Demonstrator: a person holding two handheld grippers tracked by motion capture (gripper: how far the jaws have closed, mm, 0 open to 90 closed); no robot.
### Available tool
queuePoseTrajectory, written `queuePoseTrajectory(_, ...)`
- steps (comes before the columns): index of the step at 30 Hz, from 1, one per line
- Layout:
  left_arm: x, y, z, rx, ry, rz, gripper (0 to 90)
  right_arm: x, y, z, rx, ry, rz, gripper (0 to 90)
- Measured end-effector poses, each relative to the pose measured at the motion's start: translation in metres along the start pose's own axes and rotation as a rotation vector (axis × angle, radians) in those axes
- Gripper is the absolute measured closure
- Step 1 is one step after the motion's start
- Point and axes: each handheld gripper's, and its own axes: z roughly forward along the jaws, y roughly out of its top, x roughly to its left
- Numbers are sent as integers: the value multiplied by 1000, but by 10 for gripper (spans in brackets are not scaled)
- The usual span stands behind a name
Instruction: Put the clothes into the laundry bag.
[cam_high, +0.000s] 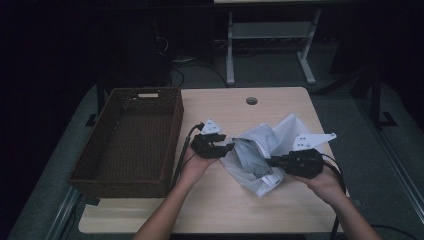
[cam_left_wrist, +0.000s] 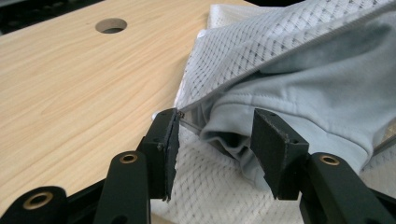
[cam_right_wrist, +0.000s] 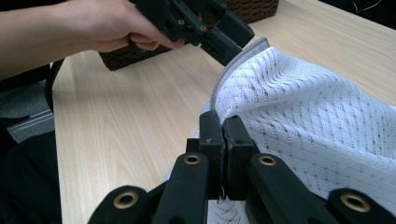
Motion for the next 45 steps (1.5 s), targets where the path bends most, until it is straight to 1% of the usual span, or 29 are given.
queuePoseTrajectory(2,0,5,4,3,-9,13,507,0,0,0,-1,0,0,876)
queuePoseTrajectory(3,-2,12,8,-2,-21,33,499,-1,0,0,-1,1,0,876)
queuePoseTrajectory(4,-2,12,8,-2,-21,33,491,-1,0,0,-1,1,0,876)
queuePoseTrajectory(6,-5,20,15,-12,-44,57,490,-1,0,0,1,2,-1,876)
queuePoseTrajectory(7,-9,28,22,-17,-69,75,491,-1,0,0,1,1,-2,876)
queuePoseTrajectory(10,-14,34,29,-11,-78,91,554,0,0,0,1,1,0,876)
queuePoseTrajectory(11,-16,36,32,-8,-91,102,554,0,0,-1,1,0,1,876)
queuePoseTrajectory(12,-18,38,35,-2,-108,116,694,-1,0,-1,-1,-1,3,876)
queuePoseTrajectory(13,-18,38,36,0,-112,120,744,-1,0,-2,-2,-2,-2,876)
queuePoseTrajectory(16,-17,36,34,7,-133,118,877,-2,-1,-2,-3,-4,-1,876)
queuePoseTrajectory(18,-16,36,32,7,-134,119,893,-2,-1,-2,-4,-4,-1,876)
queuePoseTrajectory(19,-16,34,26,-3,-126,121,895,-2,0,-2,-4,-5,-2,876)
queuePoseTrajectory(20,-16,34,26,-3,-126,121,896,-1,0,-2,-4,-6,-4,876)
queuePoseTrajectory(25,-11,26,-7,-42,-86,102,897,-1,1,1,-1,-9,-6,876)
queuePoseTrajectory(26,-11,26,-7,-42,-86,102,897,-1,2,2,1,-10,-9,876)
queuePoseTrajectory(27,-10,21,-21,-53,-72,87,897,-1,3,3,2,-10,-10,876)
queuePoseTrajectory(28,-10,21,-21,-53,-72,87,897,-1,3,3,2,-10,-10,876)
queuePoseTrajectory(29,-10,16,-36,-63,-62,74,897,0,4,6,7,-9,-13,876)
queuePoseTrajectory(31,-12,10,-50,-63,-61,61,897,2,6,8,9,-2,-18,876)
queuePoseTrajectory(32,-12,10,-50,-63,-61,61,897,2,6,8,9,-2,-18,876)
queuePoseTrajectory(33,-16,2,-60,-59,-59,49,896,4,7,11,12,5,-23,876)
queuePoseTrajectory(34,-16,2,-60,-59,-59,49,893,4,7,11,12,5,-23,876)
queuePoseTrajectory(35,-20,-7,-65,-48,-59,30,879,6,8,13,16,12,-28,876)
queuePoseTrajectory(36,-20,-7,-65,-48,-59,30,833,6,8,13,16,12,-28,876)
queuePoseTrajectory(37,-24,-14,-70,-48,-78,12,809,8,8,15,18,14,-34,876)
queuePoseTrajectory(38,-27,-16,-73,-51,-89,10,794,8,8,15,18,15,-33,876)
queuePoseTrajectory(41,-38,-20,-76,-25,-123,23,736,8,8,15,17,16,-32,876)
queuePoseTrajectory(43,-46,-24,-70,3,-156,31,742,8,7,15,20,17,-27,876)
queuePoseTrajectory(45,-52,-29,-59,34,-181,42,780,8,7,16,20,19,-26,876)
